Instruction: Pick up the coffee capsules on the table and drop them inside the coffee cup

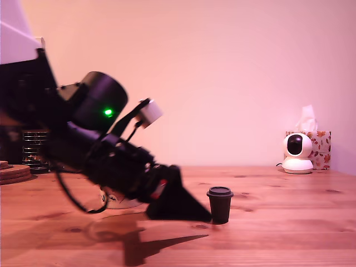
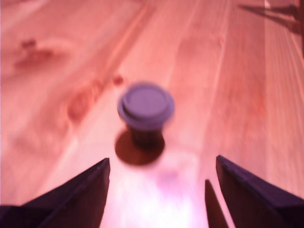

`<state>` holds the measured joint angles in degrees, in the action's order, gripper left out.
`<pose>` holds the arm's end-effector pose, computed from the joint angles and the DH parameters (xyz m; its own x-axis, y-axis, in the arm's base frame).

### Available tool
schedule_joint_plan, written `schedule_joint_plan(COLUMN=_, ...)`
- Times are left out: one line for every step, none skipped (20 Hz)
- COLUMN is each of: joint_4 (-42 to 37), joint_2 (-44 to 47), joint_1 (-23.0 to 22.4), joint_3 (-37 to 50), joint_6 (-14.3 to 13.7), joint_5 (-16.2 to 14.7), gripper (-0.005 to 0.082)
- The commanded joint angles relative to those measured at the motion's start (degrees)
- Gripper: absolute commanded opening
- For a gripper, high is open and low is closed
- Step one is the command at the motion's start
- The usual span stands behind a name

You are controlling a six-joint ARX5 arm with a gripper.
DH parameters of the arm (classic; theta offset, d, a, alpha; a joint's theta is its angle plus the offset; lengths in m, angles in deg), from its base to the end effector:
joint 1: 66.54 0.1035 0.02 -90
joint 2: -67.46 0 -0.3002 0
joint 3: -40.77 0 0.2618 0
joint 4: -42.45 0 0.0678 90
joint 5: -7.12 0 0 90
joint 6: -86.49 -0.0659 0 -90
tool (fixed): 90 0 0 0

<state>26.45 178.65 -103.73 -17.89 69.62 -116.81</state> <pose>0.2854 -0.2627 0.1027 0.1937 -0.8477 -0.4939 0.9595 0.2687 -0.0848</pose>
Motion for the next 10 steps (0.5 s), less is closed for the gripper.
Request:
schedule_joint_plan(joint_4=-0.3, joint_2=1.9, joint_1=-0.5, joint_3=-0.6, joint_6=0.0, joint_5=0.0, gripper=0.0644)
schedule_joint_plan(joint_4=-0.3, joint_2=2.5, joint_1=-0.5, joint_3=-1.0, joint_6=0.0, joint_5=-0.1, gripper=0.0644)
schedule_joint_plan(joint_4=-0.3, joint_2=2.9, joint_1=-0.7, joint_3=-1.5, joint_6=0.0, joint_5=0.0, gripper=0.0644)
schedule_joint_plan(joint_4=-0.4, joint_2=3.5, joint_1=-0.8, joint_3=-2.1, joint_6=0.0, joint_5=0.3, gripper=0.0644)
schedule_joint_plan(joint_4=-0.3, joint_2=3.7, joint_1=-0.8, joint_3=-2.7, joint_6=0.0, joint_5=0.8, gripper=0.0643)
schedule_joint_plan(joint_4=-0.4, joint_2=4.2, joint_1=-0.9, joint_3=-3.3, joint_6=0.0, joint_5=1.3, gripper=0.0643)
schedule_joint_plan(joint_4=-0.3, joint_2=4.5, joint_1=-0.9, joint_3=-3.8, joint_6=0.0, joint_5=1.5, gripper=0.0643)
schedule_joint_plan(joint_4=-0.3, joint_2=4.8, joint_1=-0.9, joint_3=-4.5, joint_6=0.0, joint_5=1.5, gripper=0.0643)
schedule_joint_plan(joint_4=-0.3, joint_2=5.2, joint_1=-0.9, joint_3=-5.0, joint_6=0.0, joint_5=1.5, gripper=0.0643)
schedule_joint_plan(joint_4=-0.3, joint_2=5.5, joint_1=-0.9, joint_3=-5.5, joint_6=0.0, joint_5=1.5, gripper=0.0642)
